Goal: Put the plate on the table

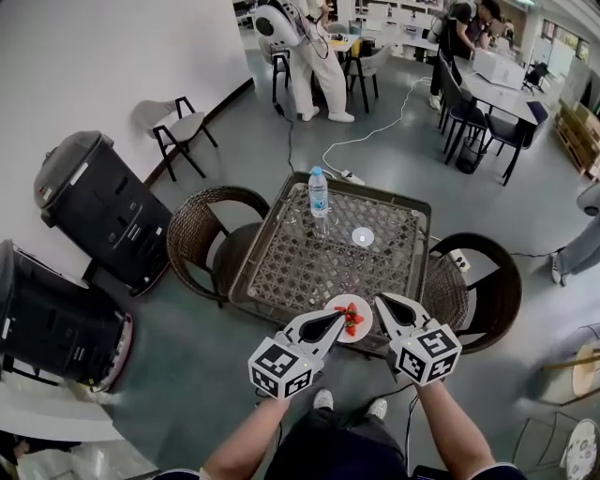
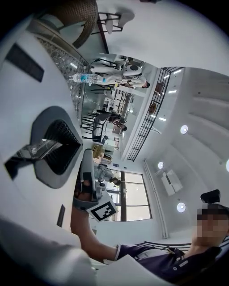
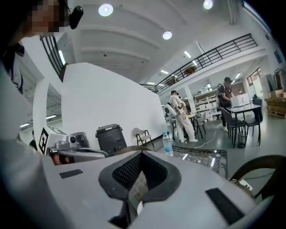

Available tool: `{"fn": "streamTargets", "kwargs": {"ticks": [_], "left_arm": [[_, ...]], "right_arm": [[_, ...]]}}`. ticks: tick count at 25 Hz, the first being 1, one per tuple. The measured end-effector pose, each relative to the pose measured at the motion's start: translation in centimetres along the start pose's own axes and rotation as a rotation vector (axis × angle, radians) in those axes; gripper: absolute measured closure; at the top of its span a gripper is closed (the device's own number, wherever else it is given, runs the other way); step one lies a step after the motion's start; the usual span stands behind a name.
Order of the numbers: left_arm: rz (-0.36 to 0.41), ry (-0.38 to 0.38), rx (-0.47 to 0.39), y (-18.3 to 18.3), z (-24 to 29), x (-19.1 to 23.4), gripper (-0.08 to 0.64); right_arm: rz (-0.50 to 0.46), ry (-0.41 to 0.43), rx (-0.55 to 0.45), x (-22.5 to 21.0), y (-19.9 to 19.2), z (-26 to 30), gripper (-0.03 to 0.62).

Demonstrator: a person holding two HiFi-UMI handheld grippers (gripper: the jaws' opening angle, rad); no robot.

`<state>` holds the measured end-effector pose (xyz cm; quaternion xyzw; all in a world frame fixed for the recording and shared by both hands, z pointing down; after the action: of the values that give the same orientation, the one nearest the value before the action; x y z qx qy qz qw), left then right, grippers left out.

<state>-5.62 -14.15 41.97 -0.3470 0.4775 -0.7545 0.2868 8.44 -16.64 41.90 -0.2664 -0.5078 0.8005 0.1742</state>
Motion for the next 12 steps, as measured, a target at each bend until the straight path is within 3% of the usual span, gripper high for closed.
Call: {"fn": "streamTargets", "kwargs": {"ticks": [12], "left_arm": [[0.026, 0.006, -0.026, 2.1, -0.8, -1.4, 0.554]], "right_arm": [[-0.049, 0.09, -0.086, 2.2, 3.0, -1.4, 0.588]]}}
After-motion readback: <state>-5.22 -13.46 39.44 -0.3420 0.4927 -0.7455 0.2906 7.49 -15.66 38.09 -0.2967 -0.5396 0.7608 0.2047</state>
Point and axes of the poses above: the fingertips, and each gripper's own axes: z forward along the fingers, x to its left, y out of its top, the point moved 5 cm from there along -z, backward along the fingers, and after that the axes turned 6 degrees about x, right-handed, at the moved point
